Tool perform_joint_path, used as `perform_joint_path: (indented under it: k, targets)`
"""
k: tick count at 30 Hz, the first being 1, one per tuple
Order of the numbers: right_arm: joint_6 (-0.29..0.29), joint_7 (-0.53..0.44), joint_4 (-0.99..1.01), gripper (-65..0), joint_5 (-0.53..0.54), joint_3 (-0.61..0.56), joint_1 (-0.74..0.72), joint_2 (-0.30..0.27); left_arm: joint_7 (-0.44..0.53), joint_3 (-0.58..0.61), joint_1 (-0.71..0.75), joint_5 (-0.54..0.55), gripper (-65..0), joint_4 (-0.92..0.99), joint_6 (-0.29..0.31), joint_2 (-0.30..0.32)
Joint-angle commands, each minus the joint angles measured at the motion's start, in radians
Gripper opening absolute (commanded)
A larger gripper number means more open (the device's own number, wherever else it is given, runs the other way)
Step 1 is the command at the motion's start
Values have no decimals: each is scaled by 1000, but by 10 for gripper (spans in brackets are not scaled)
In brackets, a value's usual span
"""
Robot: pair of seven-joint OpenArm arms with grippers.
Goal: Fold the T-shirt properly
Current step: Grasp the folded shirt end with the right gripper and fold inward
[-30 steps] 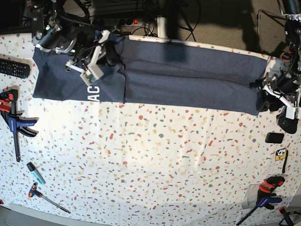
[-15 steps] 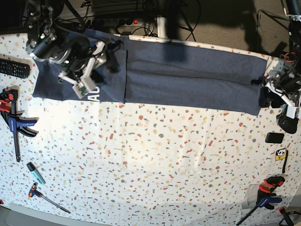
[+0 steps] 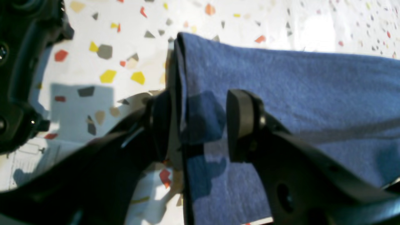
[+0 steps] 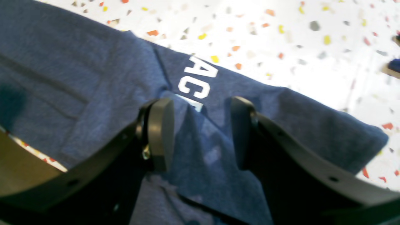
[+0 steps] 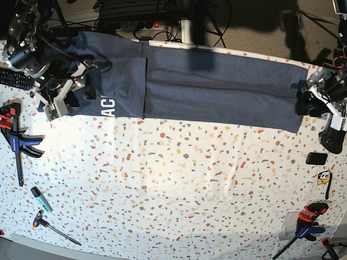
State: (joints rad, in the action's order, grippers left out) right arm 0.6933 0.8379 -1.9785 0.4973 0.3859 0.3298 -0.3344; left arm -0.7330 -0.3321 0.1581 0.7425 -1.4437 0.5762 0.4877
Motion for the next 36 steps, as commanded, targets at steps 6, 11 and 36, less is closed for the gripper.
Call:
perform_joint_path:
  k: [6,11,36]
  targets:
    - [5,-18,-18,-353,12,7,-8,-9,46,-6,-9,38,-370,97,16,17]
    - [5,-22,-18,-353,12,7,-8,-9,48,-6,-12,90,-370,193,98,-11]
    - [5,-30,-18,-354,52,7,-8,-9,91,-8,-61,32,-650,215,-10,19]
